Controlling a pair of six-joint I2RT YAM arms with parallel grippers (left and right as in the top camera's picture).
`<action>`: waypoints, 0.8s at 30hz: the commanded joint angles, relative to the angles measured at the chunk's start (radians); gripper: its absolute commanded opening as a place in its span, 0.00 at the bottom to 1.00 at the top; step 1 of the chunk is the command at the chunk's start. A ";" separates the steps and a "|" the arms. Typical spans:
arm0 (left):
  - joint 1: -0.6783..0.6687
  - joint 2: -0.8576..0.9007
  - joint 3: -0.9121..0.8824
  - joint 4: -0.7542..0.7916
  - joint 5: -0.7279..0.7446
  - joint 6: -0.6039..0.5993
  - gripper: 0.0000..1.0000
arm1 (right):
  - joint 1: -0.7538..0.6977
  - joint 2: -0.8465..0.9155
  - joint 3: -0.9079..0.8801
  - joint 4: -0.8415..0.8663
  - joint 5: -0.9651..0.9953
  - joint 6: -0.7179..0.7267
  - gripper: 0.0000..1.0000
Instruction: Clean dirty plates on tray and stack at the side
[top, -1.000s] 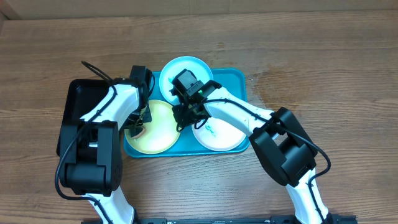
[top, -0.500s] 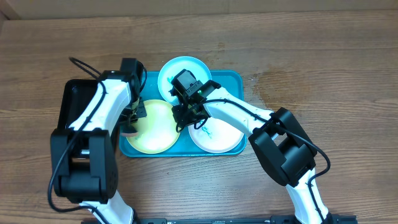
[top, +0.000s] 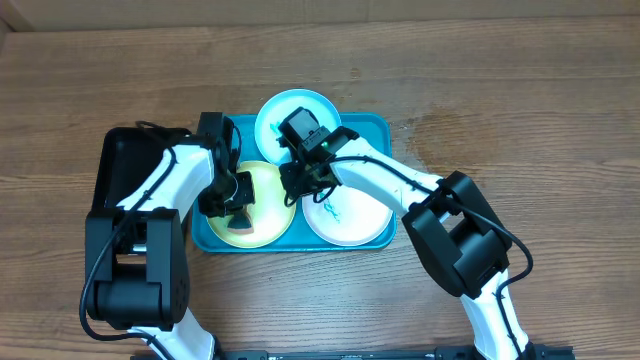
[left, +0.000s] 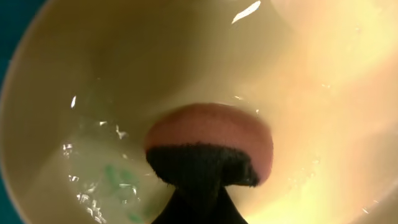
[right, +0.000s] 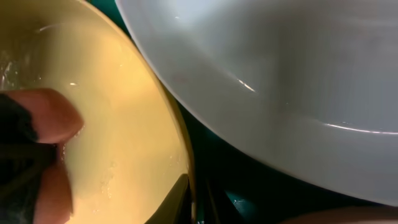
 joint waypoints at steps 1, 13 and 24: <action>-0.001 -0.018 -0.063 0.025 0.034 0.020 0.04 | -0.018 0.016 0.000 -0.002 0.032 0.016 0.09; -0.001 -0.023 -0.023 -0.029 -0.608 -0.144 0.04 | -0.018 0.016 0.000 -0.006 0.032 0.007 0.09; 0.003 -0.103 0.215 -0.064 -0.418 -0.185 0.04 | -0.004 -0.033 0.026 0.000 0.027 -0.027 0.04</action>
